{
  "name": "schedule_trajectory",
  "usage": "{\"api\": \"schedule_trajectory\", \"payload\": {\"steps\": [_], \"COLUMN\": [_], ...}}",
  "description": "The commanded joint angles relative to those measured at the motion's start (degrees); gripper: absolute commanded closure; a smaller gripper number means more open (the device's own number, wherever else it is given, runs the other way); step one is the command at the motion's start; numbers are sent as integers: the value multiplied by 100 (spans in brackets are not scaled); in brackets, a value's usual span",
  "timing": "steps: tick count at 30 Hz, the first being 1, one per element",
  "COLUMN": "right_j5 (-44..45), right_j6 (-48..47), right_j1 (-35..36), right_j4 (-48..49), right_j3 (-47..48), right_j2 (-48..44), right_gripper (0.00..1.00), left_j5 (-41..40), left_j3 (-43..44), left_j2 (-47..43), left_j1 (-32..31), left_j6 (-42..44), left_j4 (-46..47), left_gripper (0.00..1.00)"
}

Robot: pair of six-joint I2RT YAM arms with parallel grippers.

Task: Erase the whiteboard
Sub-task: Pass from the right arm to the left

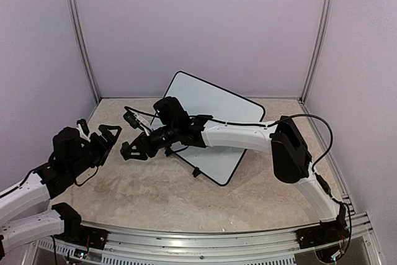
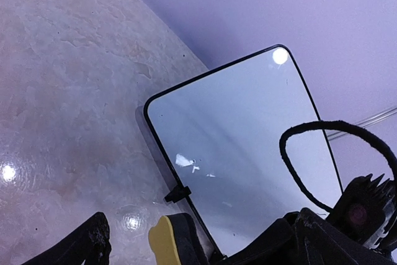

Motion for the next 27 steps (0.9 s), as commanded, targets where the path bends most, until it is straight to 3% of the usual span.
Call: {"api": "schedule_trajectory", "payload": {"steps": [1, 15, 27], "right_j5": [-28, -392, -542], "right_j6": [-143, -376, -392], "right_j1": [44, 44, 40], "right_j4": [40, 1237, 1812], "right_j3": [195, -1040, -1280], "right_j2": [60, -748, -970], "right_gripper": [53, 55, 55], "left_j5": [398, 1820, 2404], "left_j3": [-216, -1116, -1511], "left_j2": [-118, 41, 604], "left_j1": [-35, 293, 410], "left_j6": [-176, -591, -1244], "left_j4": [648, 2378, 3534], "left_gripper": [1, 1, 1]}}
